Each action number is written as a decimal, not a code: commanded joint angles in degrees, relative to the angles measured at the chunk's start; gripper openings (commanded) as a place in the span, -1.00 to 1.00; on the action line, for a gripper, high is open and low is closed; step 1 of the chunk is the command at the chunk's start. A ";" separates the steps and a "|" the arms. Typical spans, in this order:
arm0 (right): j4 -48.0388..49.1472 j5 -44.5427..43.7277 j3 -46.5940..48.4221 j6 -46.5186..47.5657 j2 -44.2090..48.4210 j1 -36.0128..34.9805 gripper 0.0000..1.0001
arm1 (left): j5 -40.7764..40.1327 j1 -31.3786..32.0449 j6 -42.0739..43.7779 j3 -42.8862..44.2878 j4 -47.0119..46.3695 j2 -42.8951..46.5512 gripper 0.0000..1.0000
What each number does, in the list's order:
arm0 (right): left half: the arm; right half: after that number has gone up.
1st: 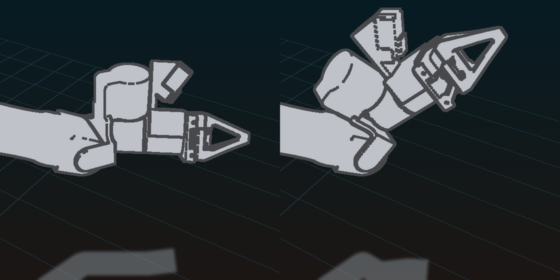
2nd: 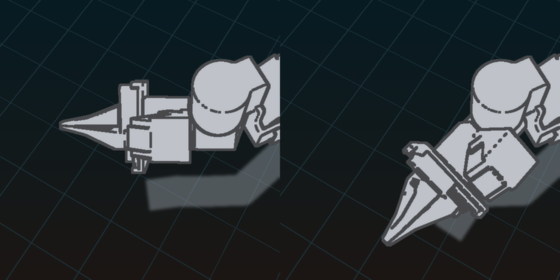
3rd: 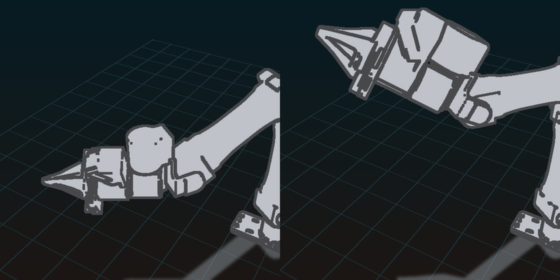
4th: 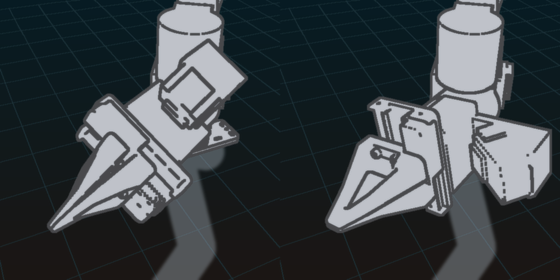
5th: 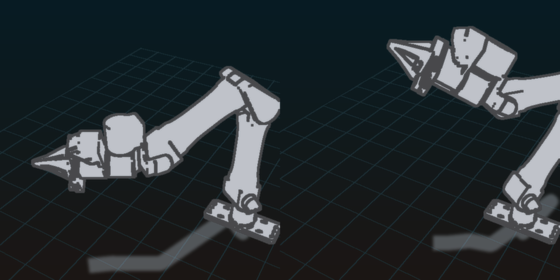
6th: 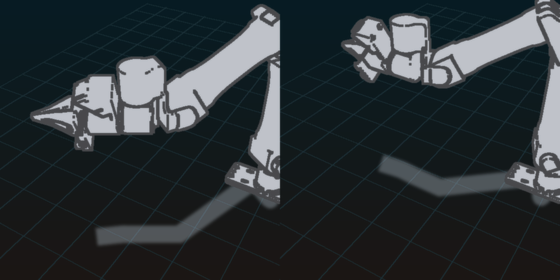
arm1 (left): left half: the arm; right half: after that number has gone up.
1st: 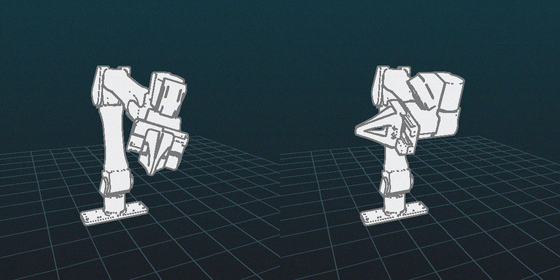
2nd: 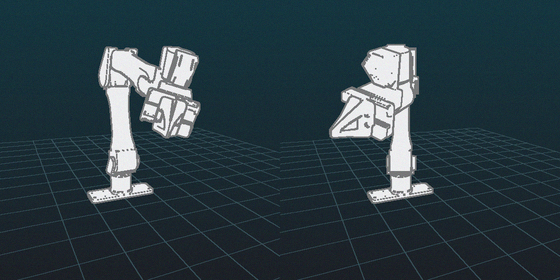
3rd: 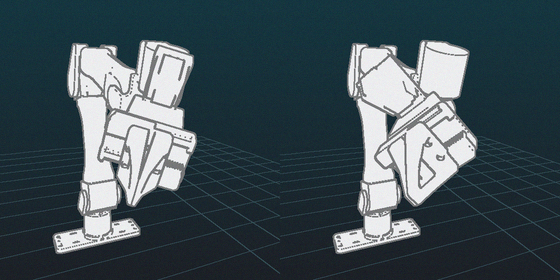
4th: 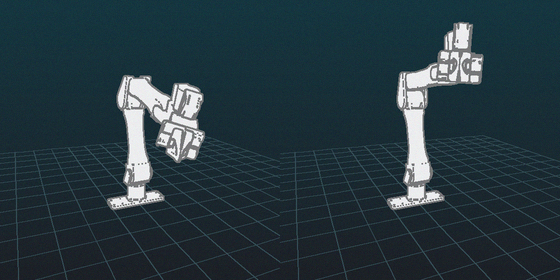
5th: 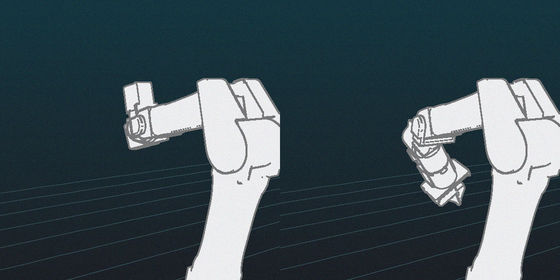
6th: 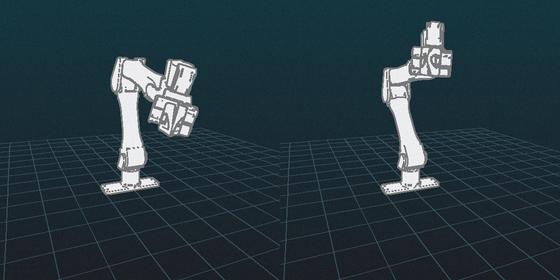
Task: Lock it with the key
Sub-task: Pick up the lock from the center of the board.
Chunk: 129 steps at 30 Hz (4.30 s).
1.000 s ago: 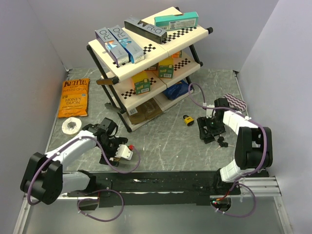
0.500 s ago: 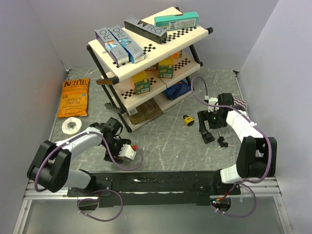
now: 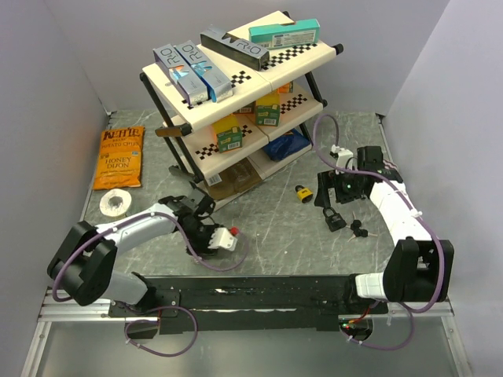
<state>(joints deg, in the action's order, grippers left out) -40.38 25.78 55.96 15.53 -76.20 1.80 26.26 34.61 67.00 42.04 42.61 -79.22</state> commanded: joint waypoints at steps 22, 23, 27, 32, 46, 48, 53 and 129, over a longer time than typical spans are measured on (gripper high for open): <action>13.11 23.79 -6.38 -17.25 23.10 1.45 0.99 | -19.48 9.51 -103.98 55.12 -21.98 -20.52 -0.98; 17.48 24.14 -8.48 -18.94 23.99 1.36 0.99 | -19.84 9.60 -105.57 56.38 -20.39 -22.45 -0.98; 24.63 21.96 -10.96 -24.23 25.49 -1.35 0.99 | -20.63 10.04 -110.94 57.53 -21.00 -23.34 -0.98; 27.55 17.91 -9.65 -24.85 24.00 -6.98 0.94 | -21.60 11.70 -112.44 60.35 -19.76 -24.23 -0.98; 35.19 10.26 -8.15 -32.13 18.11 -14.02 0.53 | -22.74 13.55 -113.59 59.91 -22.04 -22.03 -0.98; 35.37 8.77 -7.80 -32.58 16.97 -14.54 0.48 | -22.83 13.73 -113.76 59.65 -22.31 -21.85 -0.98; 36.42 7.18 -8.67 -35.12 15.91 -15.16 0.31 | -22.75 13.99 -113.94 59.82 -22.83 -21.68 -0.98; 27.90 43.65 -0.59 -38.21 27.86 -9.19 -1.00 | 16.37 14.96 -58.74 23.00 -38.04 -1.29 -0.17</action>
<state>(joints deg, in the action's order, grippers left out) -17.58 66.28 51.55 -21.65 -50.02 -6.90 42.24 49.12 6.87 65.54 6.66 -80.53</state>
